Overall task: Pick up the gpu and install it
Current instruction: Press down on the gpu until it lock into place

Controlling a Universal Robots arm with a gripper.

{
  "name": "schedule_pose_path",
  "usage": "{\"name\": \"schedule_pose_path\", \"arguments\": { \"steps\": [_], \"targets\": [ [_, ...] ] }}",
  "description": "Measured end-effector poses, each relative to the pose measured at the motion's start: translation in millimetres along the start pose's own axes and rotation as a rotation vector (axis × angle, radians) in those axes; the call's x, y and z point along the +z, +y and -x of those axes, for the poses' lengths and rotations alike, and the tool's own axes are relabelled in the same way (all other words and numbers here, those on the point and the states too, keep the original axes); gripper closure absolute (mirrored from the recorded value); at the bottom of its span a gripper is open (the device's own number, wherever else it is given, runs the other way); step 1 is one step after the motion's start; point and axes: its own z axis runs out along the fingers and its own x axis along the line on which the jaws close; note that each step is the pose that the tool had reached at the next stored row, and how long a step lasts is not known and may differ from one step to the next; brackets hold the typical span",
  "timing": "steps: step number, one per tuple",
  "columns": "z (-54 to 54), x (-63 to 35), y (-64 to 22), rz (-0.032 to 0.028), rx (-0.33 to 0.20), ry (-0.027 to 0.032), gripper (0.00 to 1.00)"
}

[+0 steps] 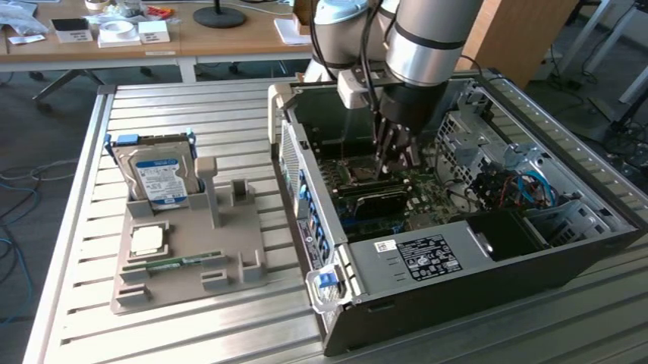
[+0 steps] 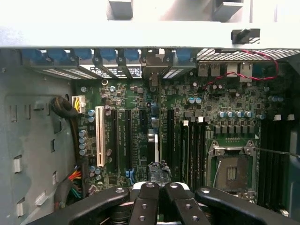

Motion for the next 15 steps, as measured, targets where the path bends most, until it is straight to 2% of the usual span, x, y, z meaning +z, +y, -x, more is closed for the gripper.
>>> {"name": "schedule_pose_path", "arguments": {
  "steps": [4,15],
  "targets": [
    [-0.2,6.5,0.2,0.0015,0.0,0.0,0.89],
    [3.3,9.1,2.1,0.0014,0.003,0.0,0.89]
  ]
}}
